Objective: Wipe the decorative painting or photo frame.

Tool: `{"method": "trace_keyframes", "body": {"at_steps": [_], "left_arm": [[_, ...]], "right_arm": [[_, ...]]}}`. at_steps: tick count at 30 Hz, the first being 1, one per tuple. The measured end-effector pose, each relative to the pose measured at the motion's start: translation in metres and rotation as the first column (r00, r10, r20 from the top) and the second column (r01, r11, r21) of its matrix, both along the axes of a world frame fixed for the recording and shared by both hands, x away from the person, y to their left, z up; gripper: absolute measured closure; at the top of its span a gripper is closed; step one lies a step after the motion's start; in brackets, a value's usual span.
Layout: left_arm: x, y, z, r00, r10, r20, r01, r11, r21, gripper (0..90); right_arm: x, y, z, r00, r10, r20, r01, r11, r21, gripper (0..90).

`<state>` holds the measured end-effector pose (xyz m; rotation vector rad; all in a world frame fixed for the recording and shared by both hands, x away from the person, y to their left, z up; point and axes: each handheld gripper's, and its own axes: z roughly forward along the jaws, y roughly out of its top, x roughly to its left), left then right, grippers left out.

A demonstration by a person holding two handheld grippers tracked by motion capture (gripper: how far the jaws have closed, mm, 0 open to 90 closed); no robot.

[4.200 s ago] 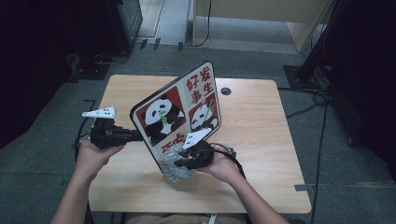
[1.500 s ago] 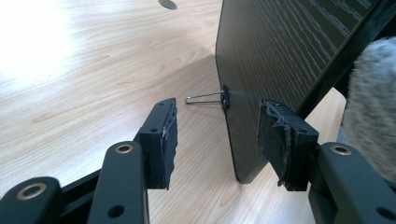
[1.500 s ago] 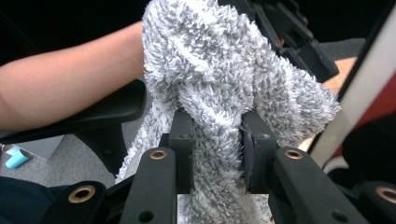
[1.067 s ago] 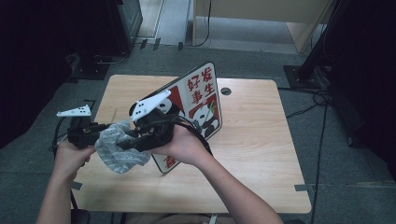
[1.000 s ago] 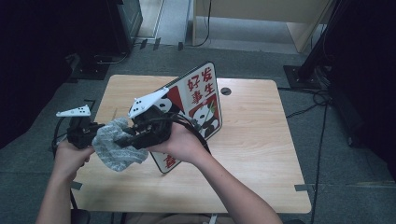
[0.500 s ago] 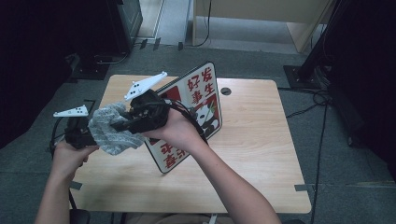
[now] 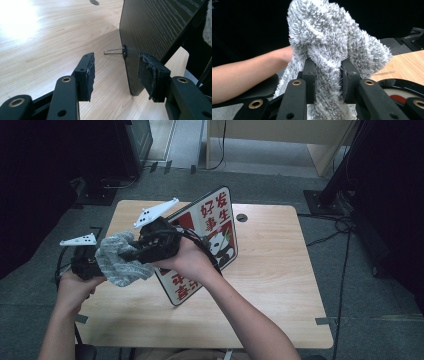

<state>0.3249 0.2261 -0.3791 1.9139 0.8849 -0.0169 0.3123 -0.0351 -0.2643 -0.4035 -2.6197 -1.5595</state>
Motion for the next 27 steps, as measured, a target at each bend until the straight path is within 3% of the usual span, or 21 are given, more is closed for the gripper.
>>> {"method": "trace_keyframes", "body": {"at_steps": [4, 27], "left_arm": [[0.0, 0.001, 0.0, 1.0, -0.001, -0.002, 0.001, 1.0, -0.001, 48.0], [0.0, -0.001, 0.0, 1.0, -0.01, 0.0, 0.01, 0.9999, 0.01, 47.5]], "right_arm": [[0.001, -0.001, -0.005, 1.0, -0.007, 0.006, 0.007, 1.0, -0.021, 70.9], [-0.006, -0.017, -0.026, 0.9999, -0.016, -0.006, 0.016, 1.0, -0.026, 71.6]]}}
